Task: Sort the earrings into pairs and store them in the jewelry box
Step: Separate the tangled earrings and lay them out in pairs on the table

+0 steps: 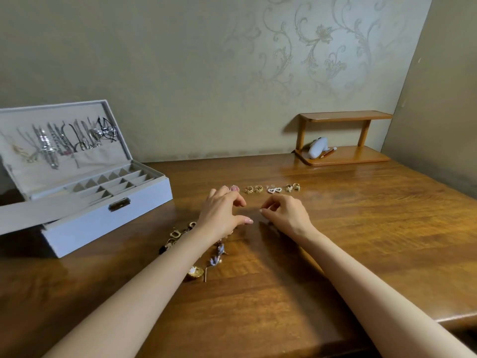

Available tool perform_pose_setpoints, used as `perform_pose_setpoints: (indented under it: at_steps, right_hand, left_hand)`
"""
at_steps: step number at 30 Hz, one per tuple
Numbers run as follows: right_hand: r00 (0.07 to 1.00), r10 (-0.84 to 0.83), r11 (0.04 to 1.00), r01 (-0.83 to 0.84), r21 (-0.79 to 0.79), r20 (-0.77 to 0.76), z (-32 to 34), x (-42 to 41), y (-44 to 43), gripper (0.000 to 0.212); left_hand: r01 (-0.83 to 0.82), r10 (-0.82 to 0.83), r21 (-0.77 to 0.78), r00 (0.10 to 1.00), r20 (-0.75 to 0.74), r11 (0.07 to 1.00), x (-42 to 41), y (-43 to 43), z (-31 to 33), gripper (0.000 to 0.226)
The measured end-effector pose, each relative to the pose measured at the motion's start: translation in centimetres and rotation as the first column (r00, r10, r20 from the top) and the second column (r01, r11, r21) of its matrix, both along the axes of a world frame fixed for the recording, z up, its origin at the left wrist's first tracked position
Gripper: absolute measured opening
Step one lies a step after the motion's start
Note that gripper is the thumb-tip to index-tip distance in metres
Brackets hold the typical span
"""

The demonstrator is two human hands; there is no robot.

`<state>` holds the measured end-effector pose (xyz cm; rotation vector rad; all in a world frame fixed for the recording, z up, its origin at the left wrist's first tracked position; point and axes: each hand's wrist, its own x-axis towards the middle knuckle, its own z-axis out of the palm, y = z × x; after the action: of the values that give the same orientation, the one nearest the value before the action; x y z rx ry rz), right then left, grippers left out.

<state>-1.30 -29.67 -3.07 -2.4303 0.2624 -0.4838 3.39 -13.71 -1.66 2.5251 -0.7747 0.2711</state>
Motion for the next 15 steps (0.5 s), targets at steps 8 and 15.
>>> perform_pose_setpoints:
  at_steps: [8, 15]
  right_hand:
    - [0.969, 0.246, 0.969, -0.246, 0.02, -0.017, 1.2, 2.4, 5.3, 0.011]
    - [0.929, 0.371, 0.929, -0.371, 0.0, 0.02, 1.0, 3.8, 7.4, 0.012]
  left_hand:
    - [-0.132, 0.132, 0.007, 0.986, -0.106, 0.991, 2.2, 7.6, 0.8, 0.014]
    - [-0.188, 0.171, -0.106, 0.973, -0.155, 0.976, 3.1, 10.3, 0.2, 0.012]
